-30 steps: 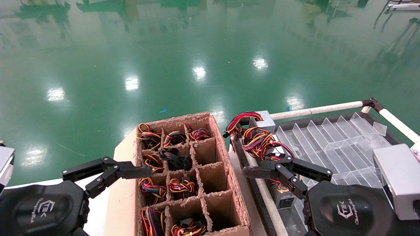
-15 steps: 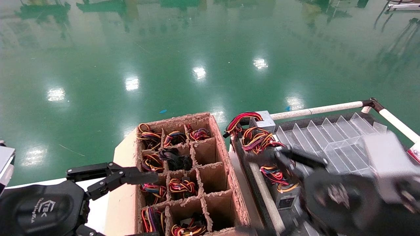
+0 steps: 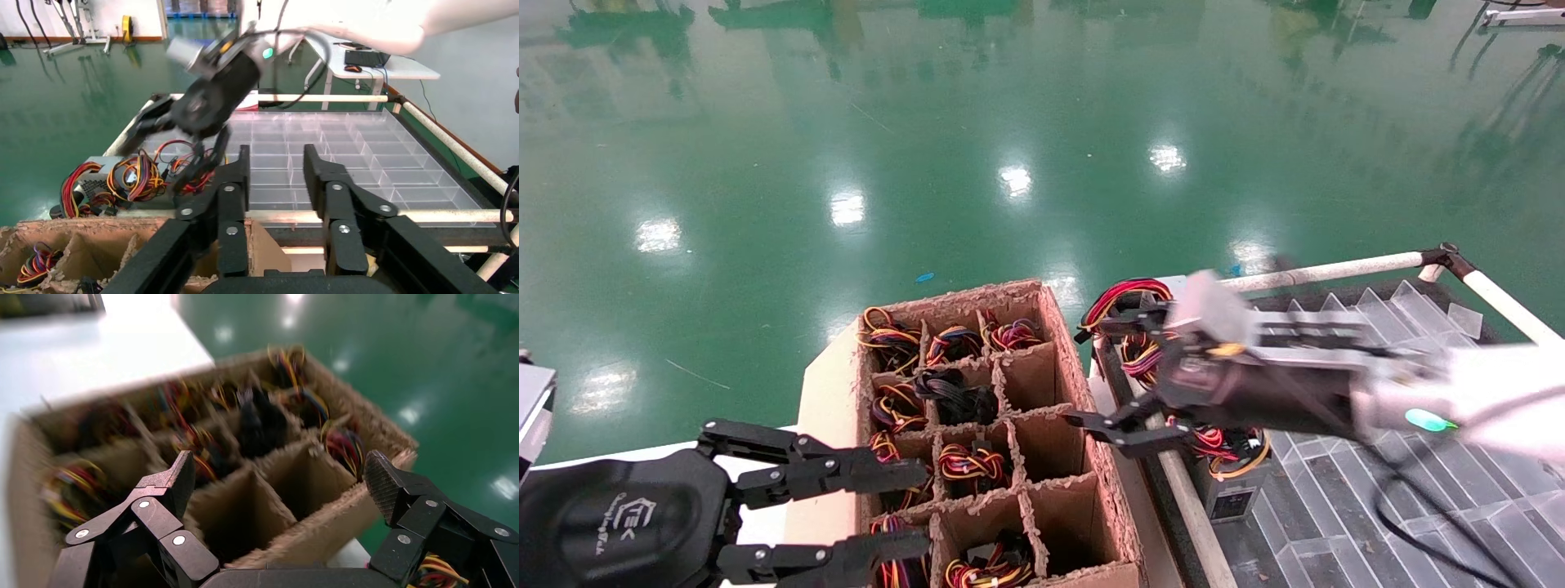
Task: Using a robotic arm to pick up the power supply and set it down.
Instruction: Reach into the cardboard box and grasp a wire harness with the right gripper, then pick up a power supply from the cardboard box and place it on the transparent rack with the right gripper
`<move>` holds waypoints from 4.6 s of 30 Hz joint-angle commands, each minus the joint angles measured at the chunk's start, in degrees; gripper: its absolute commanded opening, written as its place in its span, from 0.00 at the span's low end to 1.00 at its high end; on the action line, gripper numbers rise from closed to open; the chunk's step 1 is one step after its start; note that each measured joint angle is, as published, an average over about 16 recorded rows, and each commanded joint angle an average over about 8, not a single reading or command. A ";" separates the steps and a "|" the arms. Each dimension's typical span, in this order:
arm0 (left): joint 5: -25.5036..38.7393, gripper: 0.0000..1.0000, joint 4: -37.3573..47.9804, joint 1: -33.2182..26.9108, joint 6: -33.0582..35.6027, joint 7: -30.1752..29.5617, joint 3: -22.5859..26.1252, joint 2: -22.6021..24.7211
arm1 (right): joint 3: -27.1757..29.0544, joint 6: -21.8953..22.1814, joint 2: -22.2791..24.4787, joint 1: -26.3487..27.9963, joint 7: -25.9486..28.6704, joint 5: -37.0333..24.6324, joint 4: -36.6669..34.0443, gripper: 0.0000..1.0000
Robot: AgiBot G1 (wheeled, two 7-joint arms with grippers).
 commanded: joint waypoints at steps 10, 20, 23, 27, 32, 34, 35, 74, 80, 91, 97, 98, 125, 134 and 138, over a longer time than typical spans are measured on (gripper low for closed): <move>-0.02 0.00 0.00 -0.01 -0.01 0.02 0.03 -0.01 | -5.05 8.50 -15.80 11.15 -10.11 -10.11 -23.53 1.00; -0.04 0.00 0.00 -0.01 -0.02 0.03 0.06 -0.02 | -5.56 24.50 -24.01 11.88 -16.59 -9.83 -34.11 0.81; -0.04 0.00 0.00 -0.02 -0.03 0.03 0.07 -0.03 | -6.73 26.31 -24.29 10.71 -16.64 -8.47 -32.53 0.54; -0.05 0.00 0.00 -0.02 -0.03 0.04 0.08 -0.03 | -8.98 27.13 -24.32 9.69 -16.02 -6.46 -30.26 0.25; -0.06 0.00 0.00 -0.02 -0.04 0.04 0.09 -0.04 | -12.27 27.84 -24.31 8.94 -14.78 -4.17 -28.57 0.06; -0.06 0.00 0.00 -0.02 -0.04 0.05 0.09 -0.04 | -13.61 28.40 -24.30 8.69 -14.17 -3.30 -28.23 0.02; -0.07 0.01 0.00 -0.02 -0.04 0.05 0.10 -0.04 | -14.24 28.74 -24.30 8.59 -13.86 -2.88 -28.11 0.01; -0.14 1.00 0.00 -0.05 -0.08 0.10 0.20 -0.08 | -30.59 36.49 -24.05 7.82 -9.60 13.19 -27.46 0.00; -0.15 1.00 0.00 -0.05 -0.09 0.11 0.21 -0.09 | -31.73 36.66 -24.01 8.45 -9.81 15.41 -27.84 0.00; -0.16 1.00 0.00 -0.05 -0.10 0.12 0.24 -0.10 | -32.22 36.20 -23.86 10.38 -10.18 20.63 -28.69 0.00; -0.18 1.00 0.00 -0.06 -0.11 0.13 0.26 -0.10 | -31.42 34.52 -23.62 12.14 -10.36 24.16 -30.10 0.00; -0.18 1.00 0.00 -0.06 -0.11 0.13 0.26 -0.10 | -31.23 34.11 -23.56 12.49 -10.45 24.72 -30.43 0.00; -0.22 1.00 0.00 -0.07 -0.14 0.16 0.33 -0.13 | -23.11 3.47 -13.66 24.69 -13.68 38.09 -37.67 0.00; -0.24 1.00 0.00 -0.08 -0.15 0.17 0.35 -0.14 | -22.83 -7.41 -6.69 28.52 -13.37 38.44 -40.24 0.00; -0.24 1.00 0.00 -0.08 -0.15 0.18 0.36 -0.14 | -22.91 -10.00 -3.42 29.46 -13.29 38.24 -41.47 0.00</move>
